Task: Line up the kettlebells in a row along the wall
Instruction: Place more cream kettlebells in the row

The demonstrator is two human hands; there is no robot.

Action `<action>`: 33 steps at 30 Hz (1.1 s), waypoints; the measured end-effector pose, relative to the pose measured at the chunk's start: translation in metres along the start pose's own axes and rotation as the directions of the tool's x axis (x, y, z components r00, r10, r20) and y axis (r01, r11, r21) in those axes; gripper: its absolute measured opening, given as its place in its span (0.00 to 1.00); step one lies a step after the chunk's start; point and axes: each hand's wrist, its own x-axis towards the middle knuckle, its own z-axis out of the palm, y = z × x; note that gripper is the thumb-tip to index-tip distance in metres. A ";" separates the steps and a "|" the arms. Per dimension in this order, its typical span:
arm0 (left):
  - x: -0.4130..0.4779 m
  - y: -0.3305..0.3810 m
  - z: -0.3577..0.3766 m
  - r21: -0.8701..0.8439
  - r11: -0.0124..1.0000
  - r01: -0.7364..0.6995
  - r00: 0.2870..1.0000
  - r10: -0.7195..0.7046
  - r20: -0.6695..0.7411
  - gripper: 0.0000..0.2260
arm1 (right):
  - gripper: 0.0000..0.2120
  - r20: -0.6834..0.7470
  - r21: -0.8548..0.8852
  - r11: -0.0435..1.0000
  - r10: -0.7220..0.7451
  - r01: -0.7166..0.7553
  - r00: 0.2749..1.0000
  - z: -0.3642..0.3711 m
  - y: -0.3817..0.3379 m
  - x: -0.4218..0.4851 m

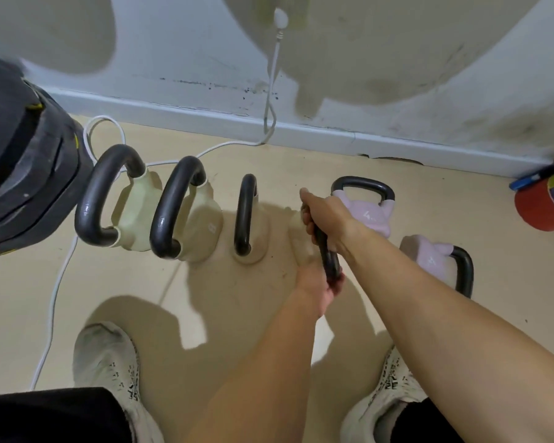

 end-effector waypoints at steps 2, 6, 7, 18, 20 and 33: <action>0.003 0.003 -0.002 0.086 0.996 -0.016 1.000 0.019 -0.024 0.11 | 0.20 -0.034 0.073 0.996 0.056 -0.053 0.998 0.000 -0.002 0.012; 0.002 0.020 -0.013 0.169 0.985 0.032 0.998 -0.021 -0.066 0.13 | 0.19 -0.008 0.285 0.945 0.169 -0.160 0.986 0.000 -0.006 0.022; 0.002 0.024 -0.014 0.164 0.985 0.047 0.997 -0.036 -0.073 0.12 | 0.19 0.011 0.286 0.943 0.174 -0.170 0.985 0.002 -0.008 0.023; 0.001 0.044 -0.017 0.150 0.985 0.090 0.990 -0.072 -0.120 0.10 | 0.13 0.027 0.385 0.895 0.232 -0.225 0.972 0.012 -0.018 0.033; 0.001 0.048 -0.020 0.170 0.983 0.074 0.993 -0.057 -0.104 0.09 | 0.13 0.015 0.411 0.888 0.220 -0.207 0.975 0.012 -0.016 0.033; -0.015 0.046 -0.024 0.131 0.991 0.039 0.994 -0.025 -0.111 0.15 | 0.23 0.025 0.226 0.970 0.090 -0.094 0.996 -0.002 -0.002 0.019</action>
